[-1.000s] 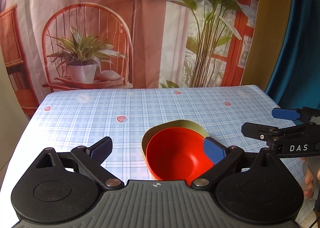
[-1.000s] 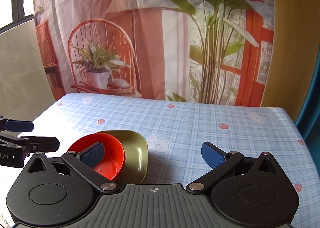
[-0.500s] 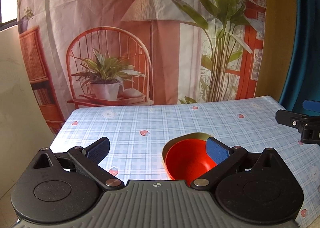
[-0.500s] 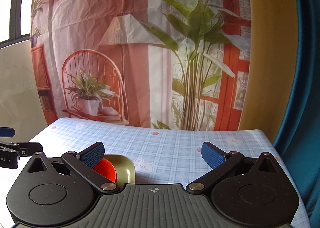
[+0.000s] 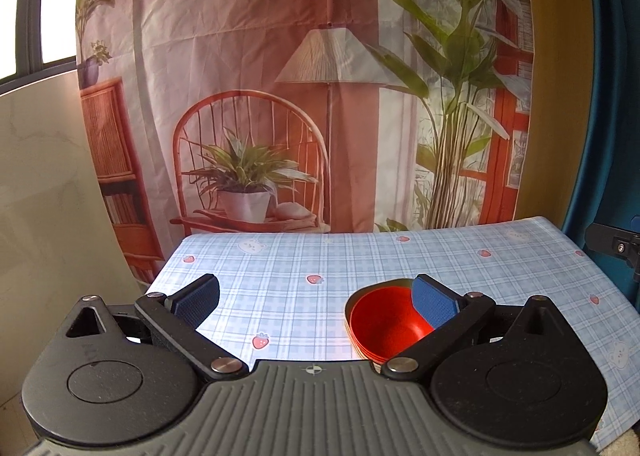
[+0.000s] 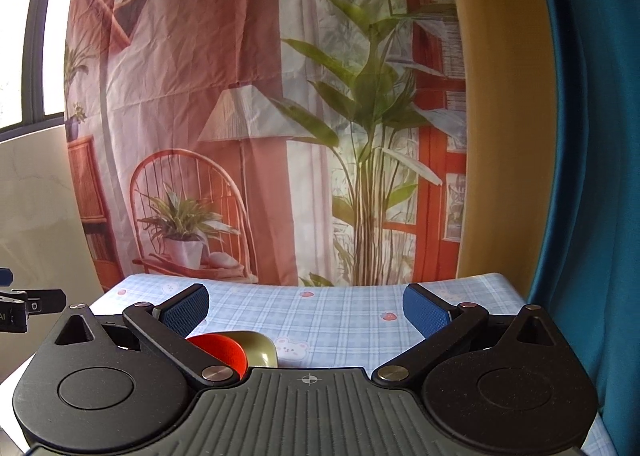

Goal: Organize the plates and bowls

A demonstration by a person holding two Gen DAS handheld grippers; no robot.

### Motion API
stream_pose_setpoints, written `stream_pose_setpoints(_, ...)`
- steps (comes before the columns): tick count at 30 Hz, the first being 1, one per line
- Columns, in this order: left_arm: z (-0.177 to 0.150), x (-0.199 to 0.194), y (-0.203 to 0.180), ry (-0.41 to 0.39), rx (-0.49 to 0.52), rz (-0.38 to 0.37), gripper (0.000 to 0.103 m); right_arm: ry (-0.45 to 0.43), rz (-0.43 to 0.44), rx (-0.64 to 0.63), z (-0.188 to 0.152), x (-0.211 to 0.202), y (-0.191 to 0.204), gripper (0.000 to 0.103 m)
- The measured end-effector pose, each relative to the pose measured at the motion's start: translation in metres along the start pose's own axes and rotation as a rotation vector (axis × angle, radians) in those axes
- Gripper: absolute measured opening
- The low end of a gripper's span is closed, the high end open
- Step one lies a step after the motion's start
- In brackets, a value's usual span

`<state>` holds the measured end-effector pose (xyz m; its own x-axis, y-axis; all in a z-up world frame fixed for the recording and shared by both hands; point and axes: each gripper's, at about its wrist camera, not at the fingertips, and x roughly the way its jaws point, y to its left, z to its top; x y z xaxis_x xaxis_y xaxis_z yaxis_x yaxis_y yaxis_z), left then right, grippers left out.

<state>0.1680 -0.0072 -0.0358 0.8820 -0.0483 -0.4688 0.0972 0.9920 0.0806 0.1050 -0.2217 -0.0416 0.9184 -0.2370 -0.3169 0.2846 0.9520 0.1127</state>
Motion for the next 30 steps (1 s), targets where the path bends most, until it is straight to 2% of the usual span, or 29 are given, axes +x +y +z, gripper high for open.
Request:
stream_pose_setpoints(3,-0.007,-0.015,0.001,-0.003,-0.008,0.006,0.103,-0.007,-0.005,0.01,-0.004,-0.014,0.001,0.103)
stream_pose_setpoints(7,-0.013,-0.034,0.0,-0.002,-0.006,0.053,0.103,-0.028,-0.019,0.013,-0.012,-0.034,0.007,0.103)
stream_pose_setpoints(17,-0.026,-0.086,0.0,-0.057,-0.009,0.047,0.103,-0.044,-0.014,-0.003,-0.025,-0.086,0.021,0.103)
stream_pose_setpoints(23,-0.037,-0.099,0.001,-0.038,-0.036,0.014,0.103,-0.048,-0.008,-0.042,-0.033,-0.108,0.032,0.103)
stream_pose_setpoints(30,-0.045,-0.1,0.003,-0.022,-0.047,0.012,0.103,-0.057,-0.019,-0.04,-0.035,-0.118,0.031,0.103)
